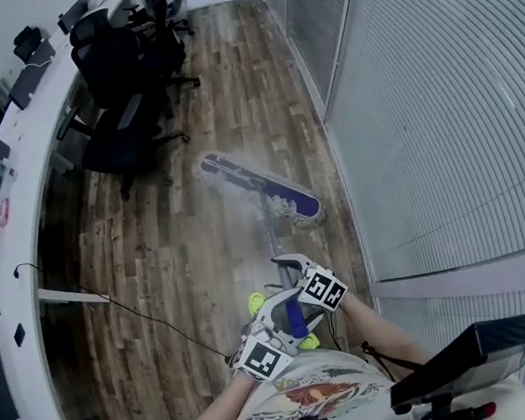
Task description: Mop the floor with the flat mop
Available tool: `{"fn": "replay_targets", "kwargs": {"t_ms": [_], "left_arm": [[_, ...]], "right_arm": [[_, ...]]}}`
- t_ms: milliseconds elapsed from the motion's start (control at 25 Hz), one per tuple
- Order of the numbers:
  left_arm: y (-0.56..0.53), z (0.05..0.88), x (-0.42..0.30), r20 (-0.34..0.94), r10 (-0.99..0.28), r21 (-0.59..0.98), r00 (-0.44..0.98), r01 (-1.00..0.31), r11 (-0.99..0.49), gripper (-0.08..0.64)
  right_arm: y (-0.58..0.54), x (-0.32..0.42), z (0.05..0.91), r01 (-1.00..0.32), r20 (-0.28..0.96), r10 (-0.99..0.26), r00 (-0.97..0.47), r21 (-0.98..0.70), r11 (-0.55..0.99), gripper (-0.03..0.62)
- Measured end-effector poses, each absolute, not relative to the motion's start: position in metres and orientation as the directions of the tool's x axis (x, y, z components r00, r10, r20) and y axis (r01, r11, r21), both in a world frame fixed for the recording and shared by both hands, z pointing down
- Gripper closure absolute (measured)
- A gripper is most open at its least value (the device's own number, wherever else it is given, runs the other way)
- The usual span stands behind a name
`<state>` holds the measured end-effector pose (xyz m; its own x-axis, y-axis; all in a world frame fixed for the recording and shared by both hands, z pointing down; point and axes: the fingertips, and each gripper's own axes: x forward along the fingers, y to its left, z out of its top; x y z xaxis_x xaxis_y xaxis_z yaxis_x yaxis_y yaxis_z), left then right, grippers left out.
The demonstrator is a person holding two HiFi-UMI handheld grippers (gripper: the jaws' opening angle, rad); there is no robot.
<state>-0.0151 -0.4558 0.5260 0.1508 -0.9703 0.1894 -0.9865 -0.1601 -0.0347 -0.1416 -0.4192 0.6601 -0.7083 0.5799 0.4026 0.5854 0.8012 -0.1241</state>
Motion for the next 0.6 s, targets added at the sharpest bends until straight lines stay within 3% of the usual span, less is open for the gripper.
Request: {"fn": "replay_targets", "kwargs": {"t_ms": [360, 600], "left_arm": [[-0.492, 0.509, -0.187, 0.162, -0.967, -0.020, 0.197, -0.979, -0.203, 0.324], [-0.525, 0.516, -0.259, 0.158, -0.965, -0.023, 0.211, -0.976, -0.217, 0.324]], "right_arm": [[-0.465, -0.314, 0.647, 0.508, 0.408, 0.512, -0.756, -0.129, 0.852, 0.336], [-0.500, -0.387, 0.653, 0.491, 0.401, 0.497, -0.770, -0.125, 0.862, 0.336]]}}
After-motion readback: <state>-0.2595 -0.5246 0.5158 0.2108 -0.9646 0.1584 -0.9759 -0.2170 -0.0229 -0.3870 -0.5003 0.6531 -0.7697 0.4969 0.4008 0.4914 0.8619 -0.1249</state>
